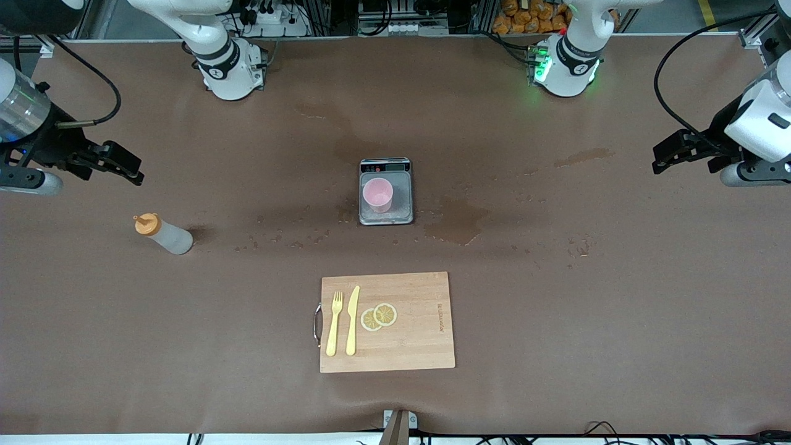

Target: Add sauce to pink cup with both arms

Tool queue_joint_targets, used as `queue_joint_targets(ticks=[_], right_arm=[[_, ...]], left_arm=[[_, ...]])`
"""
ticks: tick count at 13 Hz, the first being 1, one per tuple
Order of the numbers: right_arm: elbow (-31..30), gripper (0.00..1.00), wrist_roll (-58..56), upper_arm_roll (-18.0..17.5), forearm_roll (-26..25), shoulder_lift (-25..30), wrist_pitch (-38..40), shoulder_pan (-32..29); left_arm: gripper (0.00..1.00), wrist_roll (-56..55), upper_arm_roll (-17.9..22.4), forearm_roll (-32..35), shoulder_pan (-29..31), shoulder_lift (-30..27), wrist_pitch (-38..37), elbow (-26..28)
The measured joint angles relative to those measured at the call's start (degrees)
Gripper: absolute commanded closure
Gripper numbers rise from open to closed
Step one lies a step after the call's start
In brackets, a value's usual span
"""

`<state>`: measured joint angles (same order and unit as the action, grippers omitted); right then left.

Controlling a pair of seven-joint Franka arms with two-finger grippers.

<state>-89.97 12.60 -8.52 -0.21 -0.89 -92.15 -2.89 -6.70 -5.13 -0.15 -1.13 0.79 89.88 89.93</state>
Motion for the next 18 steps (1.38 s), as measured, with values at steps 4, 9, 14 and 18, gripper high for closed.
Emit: queue_joint_targets(ticks=[4,9,14,18], right_arm=[[0.0,0.00,-0.6,-0.3,-2.3,0.3,-0.4,0.1],[0.0,0.00,-0.6,-0.1,-2.7,0.4,-0.5,0.0],[0.0,0.00,-0.6,-0.2,-2.7,0.4,-0.5,0.1],[0.0,0.00,-0.6,-0.1,-2.7,0.4,-0.5,0.0]], left_arm=[[0.00,0.0,0.0,0.0,0.0,0.0,0.0,0.1],[0.00,0.0,-0.3,0.0,-0.1,0.0,0.0,0.1],[0.00,0.0,-1.1,0.0,-0.3,0.0,-0.5,0.2],[0.00,0.0,-0.6,0.0,0.2,0.0,-0.5,-1.0]])
